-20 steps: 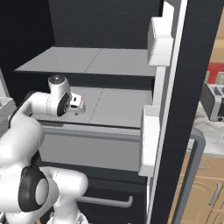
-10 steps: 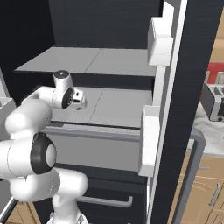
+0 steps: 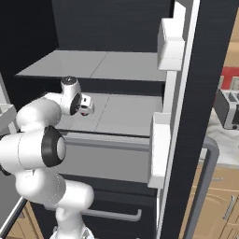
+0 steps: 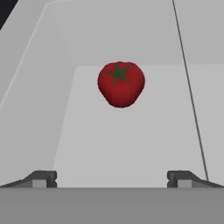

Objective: Open the fridge, remove the orange, tomato, and steak, and place them on any counter.

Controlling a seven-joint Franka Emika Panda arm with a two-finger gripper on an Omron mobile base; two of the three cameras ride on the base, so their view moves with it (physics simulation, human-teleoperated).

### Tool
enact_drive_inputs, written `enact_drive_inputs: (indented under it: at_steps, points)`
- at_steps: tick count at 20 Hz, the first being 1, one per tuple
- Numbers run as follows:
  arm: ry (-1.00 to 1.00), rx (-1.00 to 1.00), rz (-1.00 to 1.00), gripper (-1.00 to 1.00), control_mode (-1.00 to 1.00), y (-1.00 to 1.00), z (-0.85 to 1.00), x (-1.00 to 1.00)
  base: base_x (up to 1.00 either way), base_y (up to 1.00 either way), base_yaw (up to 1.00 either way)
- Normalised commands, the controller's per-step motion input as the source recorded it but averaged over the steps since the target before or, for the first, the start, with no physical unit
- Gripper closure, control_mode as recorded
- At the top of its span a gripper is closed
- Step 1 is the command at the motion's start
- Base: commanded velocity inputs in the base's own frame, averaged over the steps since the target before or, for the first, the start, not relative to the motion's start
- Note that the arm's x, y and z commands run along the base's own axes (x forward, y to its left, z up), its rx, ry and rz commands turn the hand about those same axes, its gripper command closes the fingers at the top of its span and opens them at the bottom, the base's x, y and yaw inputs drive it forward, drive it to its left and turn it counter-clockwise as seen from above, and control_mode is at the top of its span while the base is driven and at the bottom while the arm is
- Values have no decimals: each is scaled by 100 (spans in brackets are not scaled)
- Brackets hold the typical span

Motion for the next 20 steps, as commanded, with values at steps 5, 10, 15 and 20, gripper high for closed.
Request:
enact_drive_inputs:
  at_steps: [5,10,15,20]
  points:
    - [0,0,0,-100,-100,4,-23,38,0,0,0]
    - [0,0,0,-100,-100,0,-8,39,0,0,0]
    - [1,0,0,-100,-100,0,-9,39,0,0,0]
    - [3,0,0,-100,-100,1,-19,36,0,0,0]
